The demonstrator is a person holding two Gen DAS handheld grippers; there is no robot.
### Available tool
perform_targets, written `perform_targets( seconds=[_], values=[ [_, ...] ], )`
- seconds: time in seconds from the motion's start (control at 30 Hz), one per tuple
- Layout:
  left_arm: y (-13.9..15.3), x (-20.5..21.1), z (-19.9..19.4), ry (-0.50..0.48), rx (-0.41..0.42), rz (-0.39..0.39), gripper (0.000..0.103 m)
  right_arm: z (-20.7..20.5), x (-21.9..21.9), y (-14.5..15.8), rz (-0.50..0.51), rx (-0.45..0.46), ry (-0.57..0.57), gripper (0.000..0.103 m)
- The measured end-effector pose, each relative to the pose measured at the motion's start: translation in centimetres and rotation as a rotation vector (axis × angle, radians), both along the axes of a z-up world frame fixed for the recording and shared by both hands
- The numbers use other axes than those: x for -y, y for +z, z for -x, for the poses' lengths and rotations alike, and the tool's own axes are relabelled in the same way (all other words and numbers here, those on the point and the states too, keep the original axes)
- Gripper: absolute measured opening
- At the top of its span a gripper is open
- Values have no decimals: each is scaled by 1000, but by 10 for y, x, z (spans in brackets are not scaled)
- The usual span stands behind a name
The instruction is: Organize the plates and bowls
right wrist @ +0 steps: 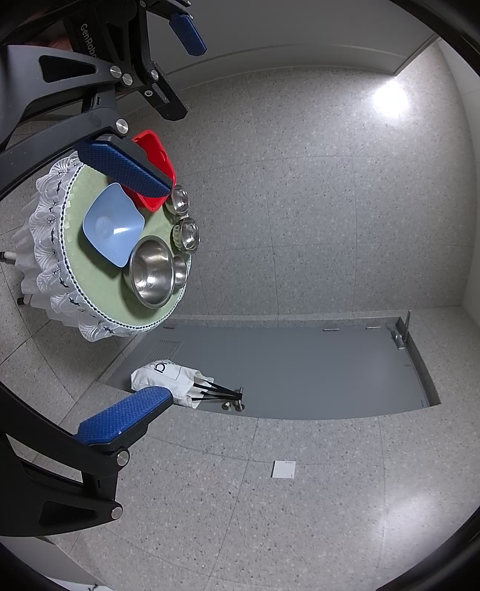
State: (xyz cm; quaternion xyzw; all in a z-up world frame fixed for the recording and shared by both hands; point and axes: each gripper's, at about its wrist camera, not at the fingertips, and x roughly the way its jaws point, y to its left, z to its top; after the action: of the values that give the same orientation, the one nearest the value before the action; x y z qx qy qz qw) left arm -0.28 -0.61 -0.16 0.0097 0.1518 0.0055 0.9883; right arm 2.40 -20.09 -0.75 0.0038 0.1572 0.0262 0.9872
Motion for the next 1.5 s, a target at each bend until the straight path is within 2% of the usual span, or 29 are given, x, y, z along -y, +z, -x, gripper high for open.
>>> perform_targets(
  seconds=[0.7,0.9,1.1,1.3,1.4,1.5],
  values=[
    [-4,13,-19,17,-25,1,102,-23,11,-18,-15,-15,31,103],
    [-16,15,-37,28,-48,13,102,-42,16,-33,-21,-46,55,103],
    [-34,7,-91,6,-116,9,103,-87,12,-62,-36,-113,68,103],
    [-66,-19,-175,7,-227,-12,102,-150,-3,-107,-23,-200,47,103],
    [-90,-35,-224,-6,-316,-7,102,-185,-12,-136,-11,-266,36,103],
    [-118,-52,-267,-44,-426,35,102,-213,-16,-164,-13,-336,31,103]
  ],
)
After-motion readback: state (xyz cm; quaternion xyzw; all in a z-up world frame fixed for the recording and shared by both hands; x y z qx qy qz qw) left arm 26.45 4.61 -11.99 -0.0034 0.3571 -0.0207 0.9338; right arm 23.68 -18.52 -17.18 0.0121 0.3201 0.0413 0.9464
